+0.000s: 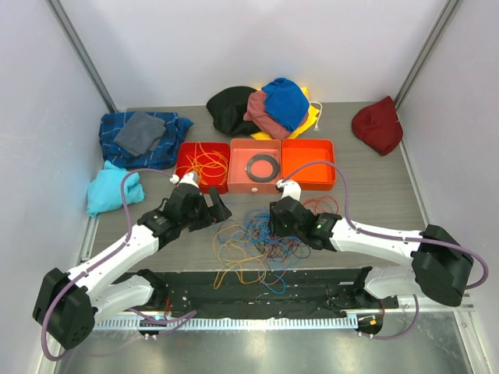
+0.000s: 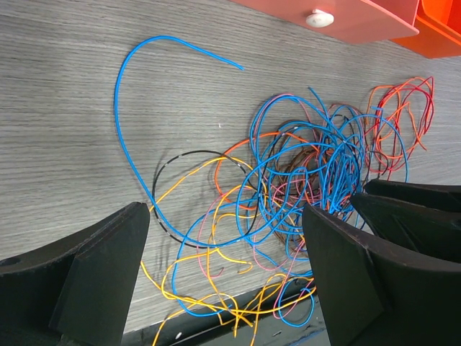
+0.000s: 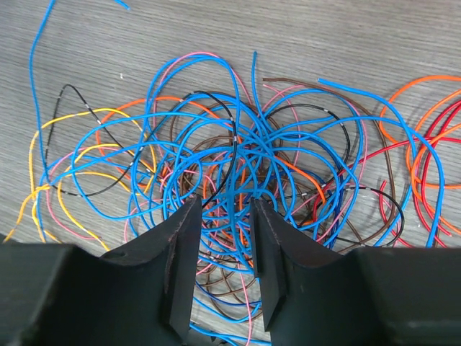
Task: Untangle the cables
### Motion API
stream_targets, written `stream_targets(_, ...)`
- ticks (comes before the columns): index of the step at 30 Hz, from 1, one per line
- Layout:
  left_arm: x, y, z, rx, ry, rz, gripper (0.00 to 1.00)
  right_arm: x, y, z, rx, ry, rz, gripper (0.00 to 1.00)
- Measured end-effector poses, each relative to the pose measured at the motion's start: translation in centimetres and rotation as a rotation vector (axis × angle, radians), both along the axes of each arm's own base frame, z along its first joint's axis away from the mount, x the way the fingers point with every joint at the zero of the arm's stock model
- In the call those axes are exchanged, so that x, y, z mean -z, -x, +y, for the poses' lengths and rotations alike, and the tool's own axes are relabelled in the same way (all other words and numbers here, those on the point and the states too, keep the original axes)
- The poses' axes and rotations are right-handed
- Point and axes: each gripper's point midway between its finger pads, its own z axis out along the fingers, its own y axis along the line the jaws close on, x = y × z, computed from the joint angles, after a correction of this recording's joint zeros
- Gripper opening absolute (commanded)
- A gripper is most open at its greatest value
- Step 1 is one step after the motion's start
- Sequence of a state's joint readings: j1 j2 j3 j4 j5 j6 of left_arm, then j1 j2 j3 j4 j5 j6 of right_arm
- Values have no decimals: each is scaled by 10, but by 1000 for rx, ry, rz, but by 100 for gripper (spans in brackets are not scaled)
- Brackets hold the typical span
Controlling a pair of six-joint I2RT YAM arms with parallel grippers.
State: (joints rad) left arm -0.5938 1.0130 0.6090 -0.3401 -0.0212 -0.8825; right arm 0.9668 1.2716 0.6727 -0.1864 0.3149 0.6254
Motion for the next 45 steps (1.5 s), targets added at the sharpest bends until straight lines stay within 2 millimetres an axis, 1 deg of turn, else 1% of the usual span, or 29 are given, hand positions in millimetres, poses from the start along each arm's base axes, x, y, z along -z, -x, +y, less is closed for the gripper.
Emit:
stream_targets(1,0,0,0,0,0,1,92,2,0,0,0,6,4,39)
stream_targets(4,2,0,0,0,-4,6,92,5,0,-1,0,14,9,33)
stream_targets(6,4,1,0,0,-6,9,92,5,0,-1,0,15,9,31)
stream_targets(8,6,1,1,0,-7,12,92,5,0,-1,-1,16,8,24)
stream_targets(9,7,1,1,0,-9,13,92,6,0,-1,-1,16,9,20)
stream_targets(10,7,1,1,0,-9,14,91,6,0,-1,-2,17,9,7)
stream_targets(11,7,1,1,0,-10,15,91,6,0,-1,-1,18,10,1)
stream_targets(16,8,4,-2,14,0,24,91,7,0,-2,2,25,9,1)
stream_targets(18,8,4,-2,17,2,26,91,1,-1,-6,8,29,-5,1)
stream_targets(19,9,5,-2,17,1,27,91,-5,-1,-8,10,30,-18,1)
stream_targets(21,9,5,-2,17,1,27,91,-30,-5,-10,16,12,-62,1)
stream_targets(22,9,5,-2,17,1,27,91,-49,-9,-9,18,-11,-99,1)
stream_targets(23,9,5,-2,17,1,27,91,-72,-13,-8,23,-41,-140,1)
stream_targets(26,9,5,-2,17,2,26,90,-152,-25,-4,37,-157,-280,1)
stream_targets(29,7,5,-2,17,7,19,89,-214,-28,-11,61,-243,-386,1)
stream_targets(31,4,4,-1,13,8,9,89,-240,-27,-21,84,-268,-437,1)
stream_targets(34,-1,3,2,1,9,-11,89,-262,-26,-39,116,-256,-492,1)
stream_targets(35,-3,2,3,-5,10,-20,89,-272,-27,-45,126,-250,-514,2)
stream_targets(36,-5,2,4,-9,11,-27,89,-280,-27,-47,131,-247,-532,9)
stream_targets(37,-7,2,4,-13,13,-35,89,-291,-28,-49,131,-245,-549,34)
stream_targets(38,-8,1,5,-16,15,-40,89,-297,-30,-47,125,-235,-558,46)
stream_targets(40,-10,1,5,-19,17,-45,89,-304,-35,-40,115,-223,-559,66)
stream_targets(41,-10,1,5,-20,17,-46,89,-302,-38,-34,105,-212,-552,71)
stream_targets(42,-10,1,5,-20,17,-45,89,-296,-40,-27,95,-202,-540,75)
stream_targets(43,-9,1,5,-19,17,-44,89,-282,-43,-19,78,-180,-516,80)
stream_targets(44,-9,2,5,-19,17,-44,89,-264,-45,-11,61,-159,-485,81)
stream_targets(45,-8,2,6,-19,16,-42,89,-234,-46,-2,34,-117,-436,84)
